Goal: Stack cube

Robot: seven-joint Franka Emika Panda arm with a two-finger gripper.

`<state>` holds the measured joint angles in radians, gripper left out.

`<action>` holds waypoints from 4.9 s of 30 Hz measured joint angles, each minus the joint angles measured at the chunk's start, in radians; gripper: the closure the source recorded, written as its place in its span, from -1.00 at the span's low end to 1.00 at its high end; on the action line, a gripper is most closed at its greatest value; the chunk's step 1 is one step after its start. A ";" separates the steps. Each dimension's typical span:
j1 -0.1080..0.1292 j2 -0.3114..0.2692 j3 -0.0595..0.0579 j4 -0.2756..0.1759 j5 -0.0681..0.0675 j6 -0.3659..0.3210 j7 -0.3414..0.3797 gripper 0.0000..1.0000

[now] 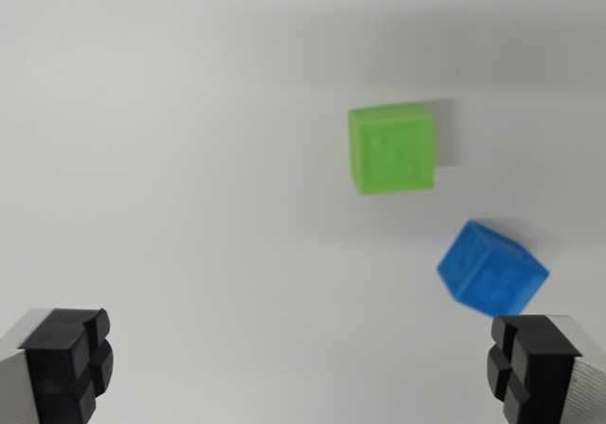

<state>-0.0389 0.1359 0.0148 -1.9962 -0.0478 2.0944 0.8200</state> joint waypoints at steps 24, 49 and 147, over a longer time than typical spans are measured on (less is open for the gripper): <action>-0.038 -0.016 -0.035 -0.146 0.011 0.137 0.025 -1.00; -0.096 0.004 -0.090 -0.307 0.035 0.331 0.044 -1.00; -0.253 0.364 -0.083 -0.376 0.157 0.771 -0.015 1.00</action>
<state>-0.2918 0.4994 -0.0677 -2.3726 0.1091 2.8657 0.8046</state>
